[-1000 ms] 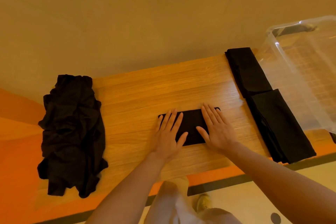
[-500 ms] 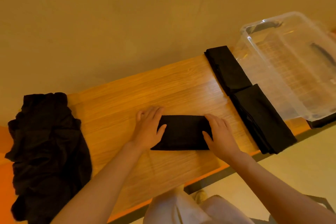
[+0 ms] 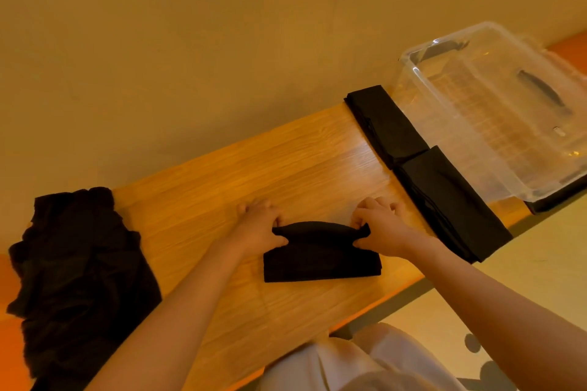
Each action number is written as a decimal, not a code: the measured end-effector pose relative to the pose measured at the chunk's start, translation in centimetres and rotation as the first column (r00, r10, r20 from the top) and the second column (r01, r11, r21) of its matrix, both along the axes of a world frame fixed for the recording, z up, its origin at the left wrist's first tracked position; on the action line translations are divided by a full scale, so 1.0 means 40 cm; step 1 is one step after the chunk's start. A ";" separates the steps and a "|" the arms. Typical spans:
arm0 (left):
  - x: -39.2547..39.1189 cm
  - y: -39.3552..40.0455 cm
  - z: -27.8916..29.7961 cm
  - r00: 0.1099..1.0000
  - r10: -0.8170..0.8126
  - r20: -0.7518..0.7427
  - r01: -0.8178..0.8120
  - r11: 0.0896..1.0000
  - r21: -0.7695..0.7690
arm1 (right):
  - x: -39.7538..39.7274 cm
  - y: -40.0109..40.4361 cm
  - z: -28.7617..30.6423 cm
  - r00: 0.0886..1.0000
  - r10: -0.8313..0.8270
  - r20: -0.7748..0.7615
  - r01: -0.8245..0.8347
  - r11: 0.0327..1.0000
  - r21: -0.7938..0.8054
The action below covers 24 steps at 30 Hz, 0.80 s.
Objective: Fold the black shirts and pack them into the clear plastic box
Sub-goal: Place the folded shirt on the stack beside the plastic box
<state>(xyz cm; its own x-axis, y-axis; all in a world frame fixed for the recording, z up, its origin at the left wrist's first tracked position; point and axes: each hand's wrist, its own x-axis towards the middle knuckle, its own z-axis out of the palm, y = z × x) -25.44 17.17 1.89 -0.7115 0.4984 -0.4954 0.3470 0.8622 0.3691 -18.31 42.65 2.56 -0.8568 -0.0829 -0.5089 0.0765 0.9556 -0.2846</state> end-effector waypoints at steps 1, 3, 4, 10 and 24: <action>0.006 0.000 -0.003 0.999 0.043 0.018 -0.044 0.998 0.034 | 0.006 0.002 -0.003 1.000 -0.022 -0.008 0.021 0.999 -0.039; 0.022 -0.004 -0.008 0.981 0.177 0.079 -0.185 0.975 0.119 | 0.023 0.004 -0.001 0.994 -0.110 -0.005 0.108 0.982 -0.155; 0.028 -0.005 -0.011 0.966 0.239 0.099 -0.252 0.954 0.165 | 0.033 0.004 0.002 0.986 -0.164 0.010 0.162 0.961 -0.222; 0.007 0.014 -0.026 0.837 0.493 0.238 -0.547 0.740 0.391 | 0.071 0.015 0.008 0.893 -0.449 0.013 0.388 0.757 -0.526; -0.269 0.283 0.115 0.957 0.288 0.034 -0.262 0.807 0.530 | 0.006 0.085 0.068 0.504 -0.844 -0.186 0.489 0.456 -0.743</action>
<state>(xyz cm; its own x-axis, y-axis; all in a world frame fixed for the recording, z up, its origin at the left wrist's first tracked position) -36.21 28.51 6.50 -0.8735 0.4524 -0.1800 0.1525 0.6052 0.7813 -18.06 46.06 5.28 -0.8345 0.5407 -0.1062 0.3037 0.2905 -0.9074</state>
